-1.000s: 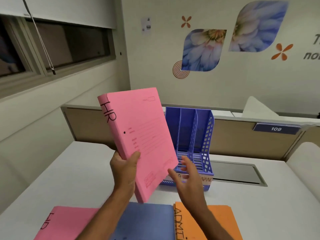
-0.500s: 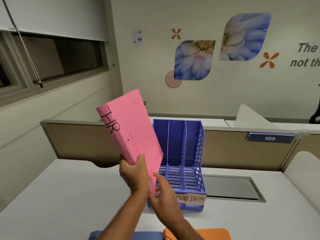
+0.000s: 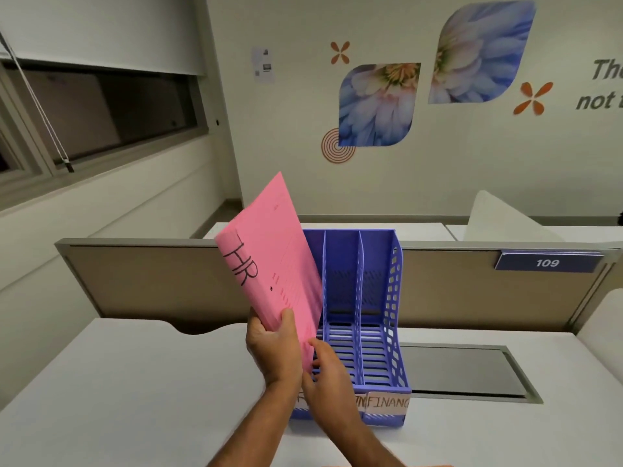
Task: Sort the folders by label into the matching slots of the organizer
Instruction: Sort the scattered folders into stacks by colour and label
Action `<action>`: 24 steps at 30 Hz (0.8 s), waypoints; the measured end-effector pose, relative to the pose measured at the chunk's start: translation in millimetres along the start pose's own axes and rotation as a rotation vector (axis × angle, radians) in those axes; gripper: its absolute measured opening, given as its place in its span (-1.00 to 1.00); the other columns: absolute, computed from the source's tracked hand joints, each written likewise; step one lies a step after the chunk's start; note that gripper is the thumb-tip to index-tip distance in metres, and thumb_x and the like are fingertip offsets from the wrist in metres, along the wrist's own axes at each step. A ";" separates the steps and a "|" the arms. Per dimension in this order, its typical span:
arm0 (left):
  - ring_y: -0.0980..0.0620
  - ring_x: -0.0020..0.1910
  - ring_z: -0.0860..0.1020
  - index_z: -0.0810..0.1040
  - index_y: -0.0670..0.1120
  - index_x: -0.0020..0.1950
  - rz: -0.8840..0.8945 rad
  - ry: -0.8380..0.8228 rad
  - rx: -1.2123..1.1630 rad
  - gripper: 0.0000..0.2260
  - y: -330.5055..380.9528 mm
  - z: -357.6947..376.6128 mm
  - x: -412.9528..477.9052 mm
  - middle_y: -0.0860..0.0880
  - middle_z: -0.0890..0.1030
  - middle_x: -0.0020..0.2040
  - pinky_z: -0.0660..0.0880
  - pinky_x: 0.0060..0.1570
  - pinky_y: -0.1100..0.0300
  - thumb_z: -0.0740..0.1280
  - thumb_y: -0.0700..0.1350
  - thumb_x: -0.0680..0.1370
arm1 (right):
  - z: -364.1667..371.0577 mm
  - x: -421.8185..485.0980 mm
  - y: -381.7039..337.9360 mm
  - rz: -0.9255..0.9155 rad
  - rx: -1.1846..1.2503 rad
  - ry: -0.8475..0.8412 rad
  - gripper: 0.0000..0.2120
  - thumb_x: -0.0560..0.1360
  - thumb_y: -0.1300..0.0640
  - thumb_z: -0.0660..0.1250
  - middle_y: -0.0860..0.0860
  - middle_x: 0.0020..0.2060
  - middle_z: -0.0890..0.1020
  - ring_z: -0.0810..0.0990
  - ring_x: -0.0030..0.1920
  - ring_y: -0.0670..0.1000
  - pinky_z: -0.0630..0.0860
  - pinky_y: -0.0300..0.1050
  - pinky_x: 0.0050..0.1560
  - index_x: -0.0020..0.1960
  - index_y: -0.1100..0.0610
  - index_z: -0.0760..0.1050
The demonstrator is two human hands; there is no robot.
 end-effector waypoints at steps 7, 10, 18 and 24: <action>-0.10 0.07 0.63 0.55 -0.07 0.25 0.015 -0.065 0.081 -0.71 -26.7 0.2 -4.6 -0.07 0.65 0.13 0.63 0.07 -0.04 0.41 -0.16 0.53 | -0.1 3.0 6.5 0.008 0.015 0.025 -0.50 0.54 0.01 0.36 -0.11 0.32 0.48 0.49 0.27 -0.11 0.51 -0.07 0.30 0.44 -0.03 0.31; -0.06 0.07 0.62 0.50 0.08 0.20 0.052 -0.111 0.094 -0.72 -28.8 0.6 -6.5 0.02 0.62 0.11 0.64 0.02 0.03 0.43 -0.10 0.53 | -0.1 1.4 7.2 0.014 0.034 0.025 -0.50 0.54 -0.01 0.36 -0.11 0.33 0.49 0.50 0.27 -0.10 0.53 -0.04 0.28 0.44 -0.05 0.31; 0.06 0.17 0.54 0.34 0.04 0.41 0.137 -0.295 0.212 -0.46 -26.8 -20.8 -18.1 0.01 0.53 0.34 0.53 -0.12 0.46 0.47 -0.04 0.50 | -5.4 -27.0 -0.4 -0.026 0.041 0.091 -0.51 0.56 0.03 0.34 -0.06 0.38 0.46 0.43 0.37 -0.07 0.48 0.02 0.33 0.45 0.02 0.33; -0.04 0.43 0.38 0.25 0.08 0.51 0.180 -0.311 0.357 -0.35 -31.9 -80.5 -34.8 0.03 0.37 0.51 0.37 0.16 0.30 0.46 0.01 0.49 | 0.1 -80.2 -10.3 -0.028 0.047 0.123 -0.51 0.53 0.07 0.39 -0.11 0.37 0.45 0.39 0.38 -0.09 0.45 -0.02 0.37 0.42 -0.03 0.35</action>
Point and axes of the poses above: each hand's wrist, its own x-axis towards the middle knuckle, its own z-axis out of the palm, y = z × x, the point moved 4 cm from there along x, towards the middle knuckle
